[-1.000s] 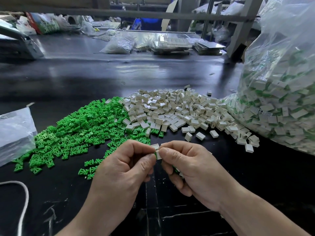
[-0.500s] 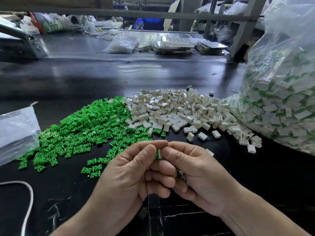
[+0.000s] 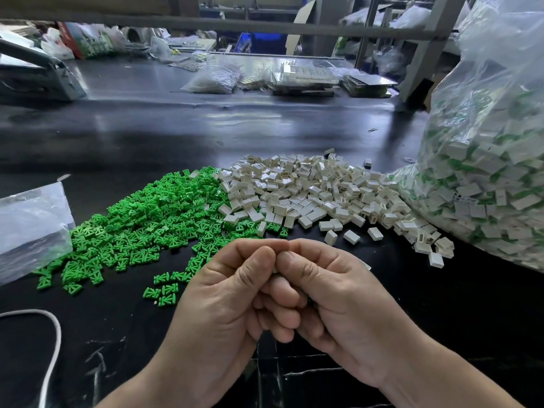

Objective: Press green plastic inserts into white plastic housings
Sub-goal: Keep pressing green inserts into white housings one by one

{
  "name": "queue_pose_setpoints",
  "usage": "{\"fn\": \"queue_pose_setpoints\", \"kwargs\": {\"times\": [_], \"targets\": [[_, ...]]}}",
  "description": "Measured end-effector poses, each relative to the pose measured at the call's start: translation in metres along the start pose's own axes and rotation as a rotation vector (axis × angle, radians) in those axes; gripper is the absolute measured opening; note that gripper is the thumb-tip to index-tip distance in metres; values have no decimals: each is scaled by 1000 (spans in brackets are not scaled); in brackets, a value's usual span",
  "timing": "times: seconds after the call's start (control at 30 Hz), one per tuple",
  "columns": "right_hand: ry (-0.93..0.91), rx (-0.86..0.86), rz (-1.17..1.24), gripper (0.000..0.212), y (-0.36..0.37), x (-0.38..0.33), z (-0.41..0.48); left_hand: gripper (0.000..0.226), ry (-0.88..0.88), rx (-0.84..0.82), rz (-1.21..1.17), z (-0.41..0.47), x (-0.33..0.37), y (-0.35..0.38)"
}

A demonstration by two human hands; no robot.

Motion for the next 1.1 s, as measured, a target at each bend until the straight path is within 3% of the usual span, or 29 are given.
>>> {"fn": "queue_pose_setpoints", "kwargs": {"times": [0.23,0.77,1.1], "targets": [[-11,-12,49,20,1,-3,-3,36,-9,-122,-57,-1,2,2],[-13,-2,18,39,6,1,-4,38,-26,-51,-47,-2,2,-1],[-21,-18,67,30,11,2,-4,36,-12,-50,-52,-1,3,1]]}}
Point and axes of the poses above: each hand's wrist, its own z-axis towards the middle knuckle, its own y-axis out of the palm, x = y × z, the point moved 4 cm from there along z, towards the middle knuckle, and after that the axes turned 9 degrees about y, right-handed, at the moved point
